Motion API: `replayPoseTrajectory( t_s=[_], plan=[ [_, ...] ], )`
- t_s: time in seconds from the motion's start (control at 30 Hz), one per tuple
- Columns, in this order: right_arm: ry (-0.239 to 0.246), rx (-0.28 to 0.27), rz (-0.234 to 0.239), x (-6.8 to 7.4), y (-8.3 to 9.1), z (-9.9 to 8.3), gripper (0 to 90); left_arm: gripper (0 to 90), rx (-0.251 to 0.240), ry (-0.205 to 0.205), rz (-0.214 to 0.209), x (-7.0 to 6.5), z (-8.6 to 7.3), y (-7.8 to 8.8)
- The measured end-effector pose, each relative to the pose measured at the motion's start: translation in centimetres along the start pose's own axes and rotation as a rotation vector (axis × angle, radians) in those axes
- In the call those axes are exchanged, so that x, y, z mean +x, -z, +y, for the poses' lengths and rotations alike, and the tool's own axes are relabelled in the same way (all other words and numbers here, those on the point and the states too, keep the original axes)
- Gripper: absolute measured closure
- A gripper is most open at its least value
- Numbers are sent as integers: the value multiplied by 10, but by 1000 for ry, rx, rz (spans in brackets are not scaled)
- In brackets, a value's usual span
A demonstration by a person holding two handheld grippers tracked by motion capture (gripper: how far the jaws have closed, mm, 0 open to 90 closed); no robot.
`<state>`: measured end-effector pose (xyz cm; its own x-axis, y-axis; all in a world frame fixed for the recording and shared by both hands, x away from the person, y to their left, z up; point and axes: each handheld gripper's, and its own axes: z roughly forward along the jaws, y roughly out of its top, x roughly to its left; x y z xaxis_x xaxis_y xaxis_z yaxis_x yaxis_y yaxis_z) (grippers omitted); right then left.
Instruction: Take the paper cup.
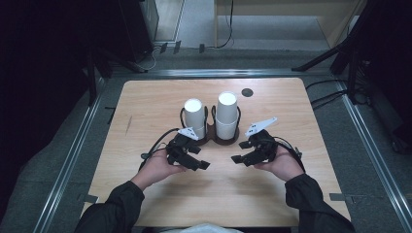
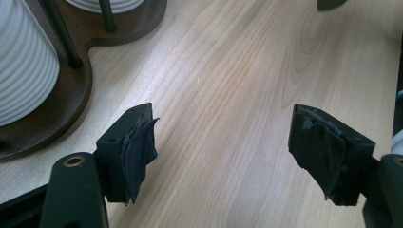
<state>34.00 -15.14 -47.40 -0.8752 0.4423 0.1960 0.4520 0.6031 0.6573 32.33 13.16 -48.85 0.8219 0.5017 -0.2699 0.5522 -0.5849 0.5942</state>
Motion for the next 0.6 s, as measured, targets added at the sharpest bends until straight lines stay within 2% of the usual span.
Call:
replayPoseTrajectory(
  t_s=[0.17, 0.3, 0.43, 0.47, 0.5, 0.6],
  plan=[
    [23, 14, -9, -6, 9, 3, 343, 247, 11, -34, -3, -1, -1, 0],
    [20, 22, -12, -11, 17, 8, 337, 247, 9, -28, -7, 0, -1, 0],
    [42, 28, -35, -16, 23, 14, 338, 247, 11, -32, -7, 0, -1, 0],
    [50, 44, -42, -18, 26, 17, 339, 247, 13, -33, -10, 0, -1, 0],
    [56, 42, -39, -19, 27, 18, 339, 247, 15, -29, -30, 0, 0, -2],
    [56, 42, -33, -21, 32, 22, 337, 247, 17, -30, -34, -1, 0, -3]
  ],
)
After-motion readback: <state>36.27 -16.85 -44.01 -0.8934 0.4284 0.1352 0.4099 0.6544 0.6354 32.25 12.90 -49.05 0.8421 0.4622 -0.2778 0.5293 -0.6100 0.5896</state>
